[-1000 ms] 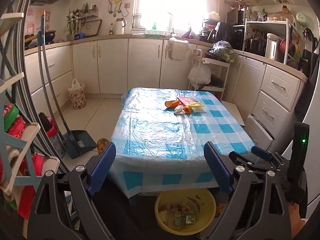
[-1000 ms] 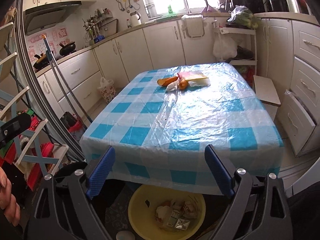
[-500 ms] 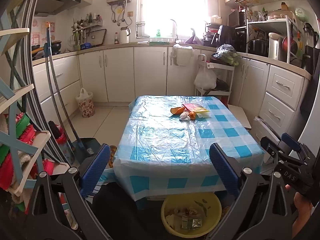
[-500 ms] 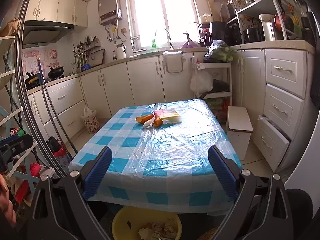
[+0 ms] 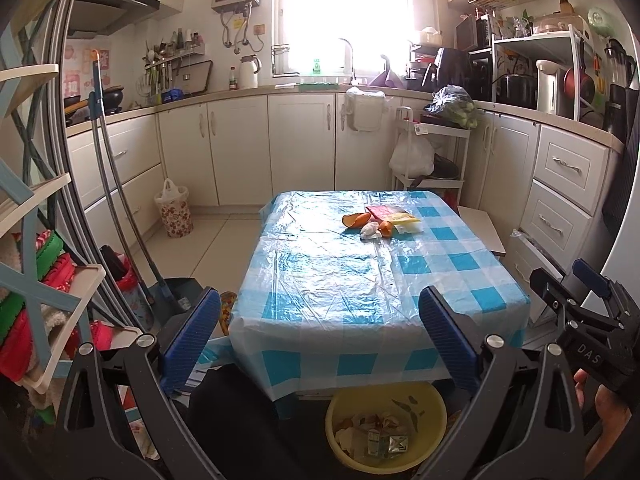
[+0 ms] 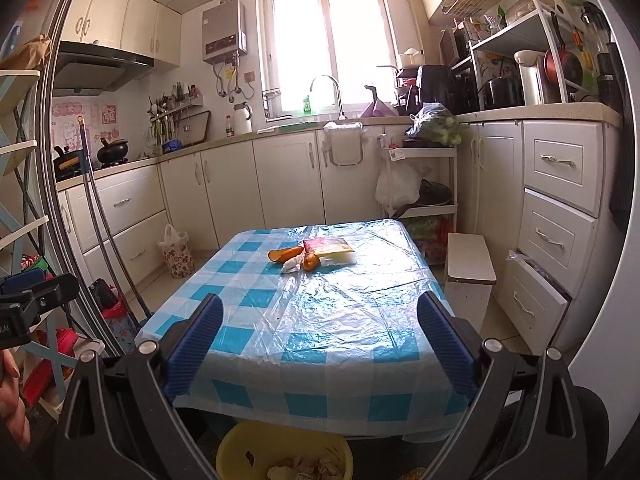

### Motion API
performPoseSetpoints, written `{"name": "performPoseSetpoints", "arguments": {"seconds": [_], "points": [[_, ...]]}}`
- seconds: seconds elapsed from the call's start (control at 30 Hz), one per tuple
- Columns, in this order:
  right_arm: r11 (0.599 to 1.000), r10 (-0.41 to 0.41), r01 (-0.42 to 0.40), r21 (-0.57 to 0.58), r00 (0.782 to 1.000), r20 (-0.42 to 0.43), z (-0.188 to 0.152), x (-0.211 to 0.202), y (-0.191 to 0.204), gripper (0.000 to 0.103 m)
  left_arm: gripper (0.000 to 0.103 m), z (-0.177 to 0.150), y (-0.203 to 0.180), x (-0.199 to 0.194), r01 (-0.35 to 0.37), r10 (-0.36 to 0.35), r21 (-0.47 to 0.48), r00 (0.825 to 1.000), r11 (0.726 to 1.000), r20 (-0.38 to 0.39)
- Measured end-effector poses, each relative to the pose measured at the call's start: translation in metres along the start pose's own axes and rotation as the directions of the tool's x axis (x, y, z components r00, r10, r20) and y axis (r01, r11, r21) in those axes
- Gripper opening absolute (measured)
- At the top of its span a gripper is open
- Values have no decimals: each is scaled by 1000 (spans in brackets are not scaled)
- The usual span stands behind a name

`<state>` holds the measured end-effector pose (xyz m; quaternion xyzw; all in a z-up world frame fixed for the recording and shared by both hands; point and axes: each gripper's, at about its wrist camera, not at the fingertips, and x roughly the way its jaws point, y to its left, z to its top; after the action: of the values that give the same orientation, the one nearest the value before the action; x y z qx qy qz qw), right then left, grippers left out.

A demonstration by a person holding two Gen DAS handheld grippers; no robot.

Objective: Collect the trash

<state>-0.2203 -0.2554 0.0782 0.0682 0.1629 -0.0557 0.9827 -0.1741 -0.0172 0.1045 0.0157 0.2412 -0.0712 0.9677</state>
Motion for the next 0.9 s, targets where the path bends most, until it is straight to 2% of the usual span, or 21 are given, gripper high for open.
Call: {"name": "performPoseSetpoints", "arguments": {"seconds": [0.9], "points": [[1000,8,-7,4,1000,-19,-2,-1,0,95,96,-3,-1,9,12,-11,22,1000,1000,-25]]}}
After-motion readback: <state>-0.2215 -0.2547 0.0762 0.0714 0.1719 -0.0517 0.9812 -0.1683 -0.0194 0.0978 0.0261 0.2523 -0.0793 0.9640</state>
